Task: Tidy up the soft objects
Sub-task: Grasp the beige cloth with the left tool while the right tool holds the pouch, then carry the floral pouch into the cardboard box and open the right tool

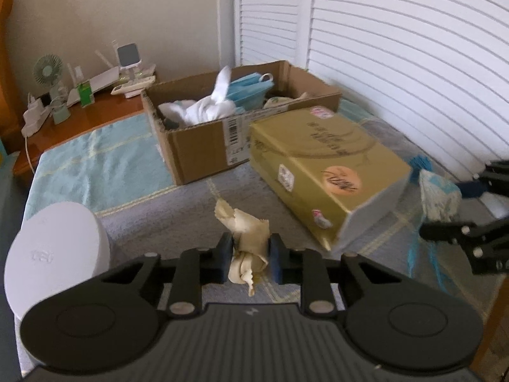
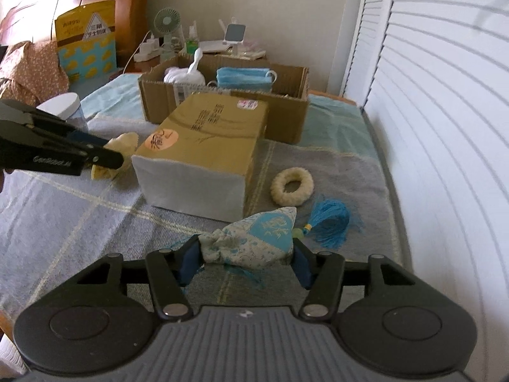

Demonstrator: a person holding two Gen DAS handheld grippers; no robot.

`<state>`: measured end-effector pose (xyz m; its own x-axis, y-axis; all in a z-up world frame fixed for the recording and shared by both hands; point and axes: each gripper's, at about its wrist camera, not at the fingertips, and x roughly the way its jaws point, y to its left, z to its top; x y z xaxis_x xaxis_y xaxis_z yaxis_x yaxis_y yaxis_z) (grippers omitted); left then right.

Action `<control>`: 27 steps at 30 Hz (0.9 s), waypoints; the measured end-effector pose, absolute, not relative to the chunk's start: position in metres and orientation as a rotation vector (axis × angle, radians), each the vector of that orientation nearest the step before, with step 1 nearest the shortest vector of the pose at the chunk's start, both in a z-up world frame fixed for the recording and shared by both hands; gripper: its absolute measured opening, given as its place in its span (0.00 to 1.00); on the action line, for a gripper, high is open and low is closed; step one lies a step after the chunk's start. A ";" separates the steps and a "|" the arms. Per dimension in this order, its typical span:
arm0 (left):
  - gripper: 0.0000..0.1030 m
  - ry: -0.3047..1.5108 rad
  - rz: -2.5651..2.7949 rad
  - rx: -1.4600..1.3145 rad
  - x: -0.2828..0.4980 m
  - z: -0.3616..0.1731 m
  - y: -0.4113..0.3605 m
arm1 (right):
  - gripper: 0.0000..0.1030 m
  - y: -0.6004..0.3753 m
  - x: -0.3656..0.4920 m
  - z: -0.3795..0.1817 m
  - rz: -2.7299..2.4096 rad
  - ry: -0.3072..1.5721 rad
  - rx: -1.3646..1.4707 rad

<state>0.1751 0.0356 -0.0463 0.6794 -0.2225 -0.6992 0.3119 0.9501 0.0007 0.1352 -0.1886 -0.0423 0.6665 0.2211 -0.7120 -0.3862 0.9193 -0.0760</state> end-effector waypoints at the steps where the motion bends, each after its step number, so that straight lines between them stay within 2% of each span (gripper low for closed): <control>1: 0.22 0.762 -0.308 0.129 0.172 -0.043 0.035 | 0.62 -0.190 0.135 -0.040 0.341 0.764 -0.227; 8: 0.20 0.721 -0.343 0.164 0.154 -0.027 0.033 | 0.62 -0.197 0.131 -0.018 0.314 0.721 -0.214; 10: 0.26 0.722 -0.308 0.179 0.155 -0.029 0.032 | 0.62 -0.196 0.129 -0.014 0.308 0.706 -0.227; 12: 0.37 0.714 -0.301 0.179 0.159 -0.033 0.032 | 0.62 -0.195 0.127 -0.011 0.306 0.697 -0.227; 19: 0.38 0.755 -0.313 0.172 0.186 -0.057 0.029 | 0.62 -0.195 0.126 -0.013 0.298 0.707 -0.217; 22: 0.34 0.786 -0.322 0.157 0.194 -0.064 0.029 | 0.62 -0.196 0.128 -0.013 0.292 0.710 -0.217; 24: 0.20 0.800 -0.325 0.155 0.197 -0.068 0.030 | 0.62 -0.197 0.130 -0.012 0.290 0.710 -0.217; 27: 0.18 0.802 -0.333 0.132 0.196 -0.065 0.033 | 0.62 -0.198 0.134 -0.011 0.285 0.715 -0.211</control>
<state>0.1957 0.0335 -0.0650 0.6469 -0.2422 -0.7231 0.3416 0.9398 -0.0091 0.1343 -0.1983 -0.0111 0.7194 0.1844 -0.6697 -0.3273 0.9404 -0.0927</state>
